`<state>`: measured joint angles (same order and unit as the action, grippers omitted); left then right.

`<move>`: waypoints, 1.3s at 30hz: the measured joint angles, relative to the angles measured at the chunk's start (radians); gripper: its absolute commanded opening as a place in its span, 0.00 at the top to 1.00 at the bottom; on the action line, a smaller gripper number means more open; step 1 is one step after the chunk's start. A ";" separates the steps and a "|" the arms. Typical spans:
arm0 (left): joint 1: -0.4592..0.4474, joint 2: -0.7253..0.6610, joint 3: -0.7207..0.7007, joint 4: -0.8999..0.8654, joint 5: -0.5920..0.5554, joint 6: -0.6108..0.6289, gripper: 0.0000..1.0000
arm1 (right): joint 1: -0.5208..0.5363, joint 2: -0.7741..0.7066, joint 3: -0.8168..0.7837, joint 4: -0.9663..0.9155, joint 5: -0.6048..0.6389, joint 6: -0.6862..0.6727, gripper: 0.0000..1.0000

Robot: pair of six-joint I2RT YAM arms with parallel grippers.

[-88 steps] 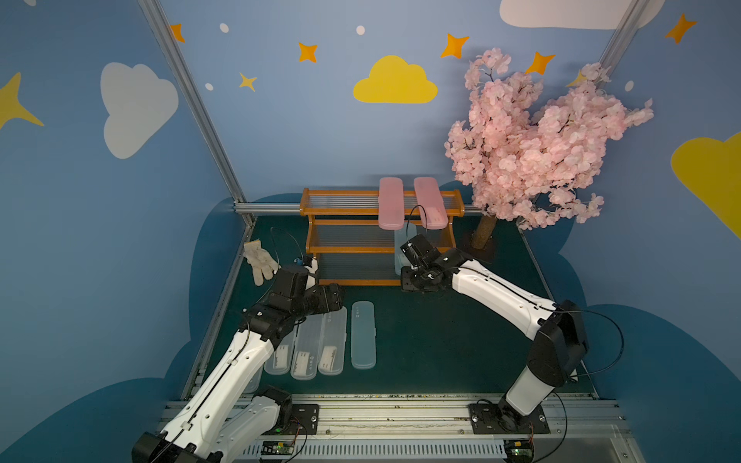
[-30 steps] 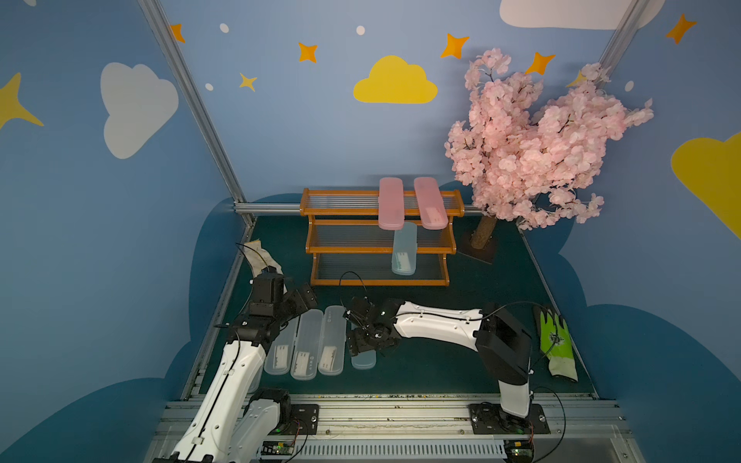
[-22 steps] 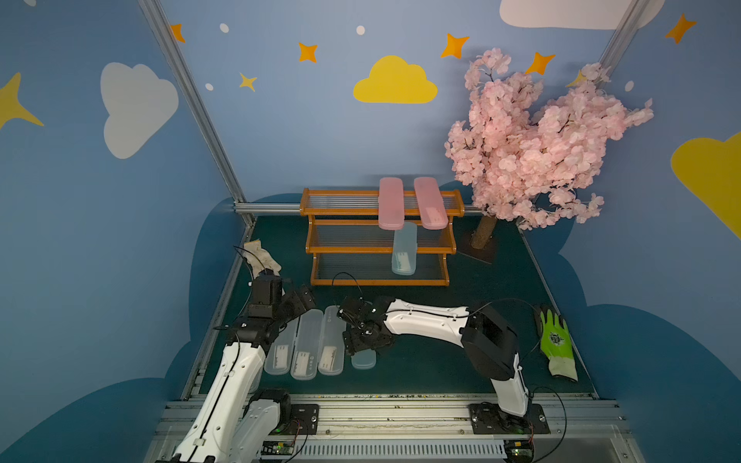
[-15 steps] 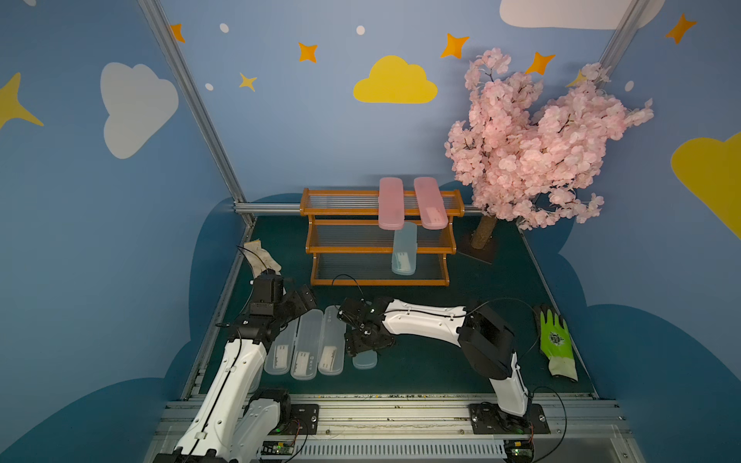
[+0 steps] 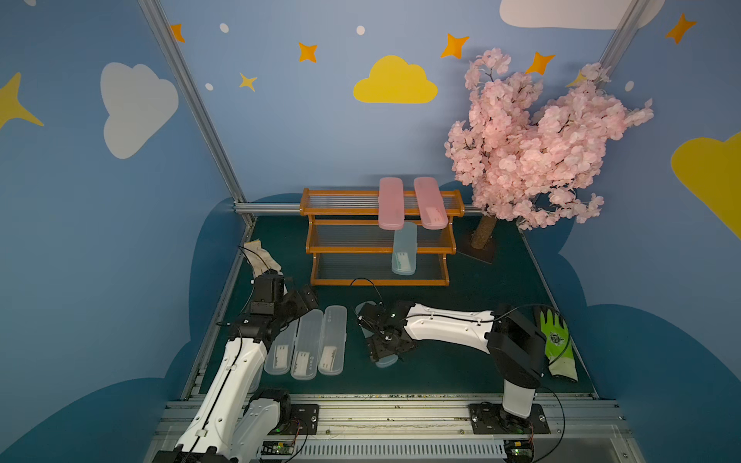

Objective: Place the pencil cases on the shelf according to color
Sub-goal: Pick up the pencil case from the center of the board.

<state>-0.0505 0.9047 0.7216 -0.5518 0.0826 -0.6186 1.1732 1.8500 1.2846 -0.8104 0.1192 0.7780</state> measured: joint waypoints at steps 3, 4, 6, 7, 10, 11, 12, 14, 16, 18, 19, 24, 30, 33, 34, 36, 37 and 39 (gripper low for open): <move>0.000 0.000 0.000 0.003 0.005 -0.010 0.00 | 0.011 -0.024 -0.019 0.005 -0.001 -0.005 0.03; 0.000 0.000 0.000 0.005 0.007 -0.012 0.00 | 0.015 -0.026 -0.022 0.008 -0.002 -0.006 0.03; 0.000 0.000 0.000 0.010 0.013 -0.017 0.00 | 0.023 -0.025 -0.027 0.018 -0.008 -0.013 0.03; 0.000 0.000 0.000 0.013 0.016 -0.018 0.00 | 0.027 -0.025 -0.028 0.021 -0.012 -0.017 0.03; 0.000 0.000 0.000 0.014 0.020 -0.018 0.00 | 0.038 -0.017 -0.024 0.029 -0.026 -0.026 0.03; 0.000 0.000 0.000 0.014 0.021 -0.018 0.00 | 0.041 -0.007 -0.018 0.030 -0.031 -0.028 0.03; 0.000 0.000 0.000 0.014 0.021 -0.018 0.00 | 0.043 0.002 -0.013 0.031 -0.034 -0.031 0.03; 0.000 -0.001 0.000 0.014 0.020 -0.018 0.00 | 0.045 0.029 -0.002 0.039 -0.040 -0.037 0.03; 0.000 -0.003 0.000 0.014 0.019 -0.018 0.00 | 0.046 0.054 0.006 0.042 -0.044 -0.043 0.03; 0.000 -0.005 0.000 0.014 0.019 -0.018 0.00 | 0.046 0.072 0.008 0.044 -0.049 -0.047 0.03; 0.000 -0.006 0.000 0.014 0.019 -0.018 0.00 | 0.046 0.081 0.008 0.044 -0.050 -0.049 0.03; 0.000 -0.006 0.000 0.014 0.019 -0.017 0.00 | 0.046 0.092 0.020 0.036 -0.050 -0.053 0.06; -0.019 -0.002 0.029 -0.007 0.025 0.020 0.00 | 0.049 0.094 0.021 0.031 -0.030 -0.042 0.23; -0.050 -0.001 0.087 -0.029 0.005 0.054 0.00 | 0.053 0.088 0.018 0.035 -0.014 -0.030 0.30; -0.056 -0.001 0.106 -0.032 -0.001 0.064 0.00 | 0.055 0.085 0.016 0.034 -0.005 -0.026 0.31; -0.059 -0.001 0.133 -0.032 -0.012 0.082 0.00 | 0.056 0.080 0.016 0.023 0.014 -0.021 0.34; -0.059 0.000 0.143 -0.032 -0.019 0.091 0.00 | 0.060 0.074 0.017 0.015 0.024 -0.018 0.34; -0.059 0.007 0.163 -0.033 -0.032 0.108 0.00 | 0.060 0.052 0.019 -0.011 0.044 -0.015 0.36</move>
<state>-0.1093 0.9115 0.8848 -0.5850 0.0509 -0.5106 1.2335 1.9022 1.3037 -0.8219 0.1635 0.7631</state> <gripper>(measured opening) 0.998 0.759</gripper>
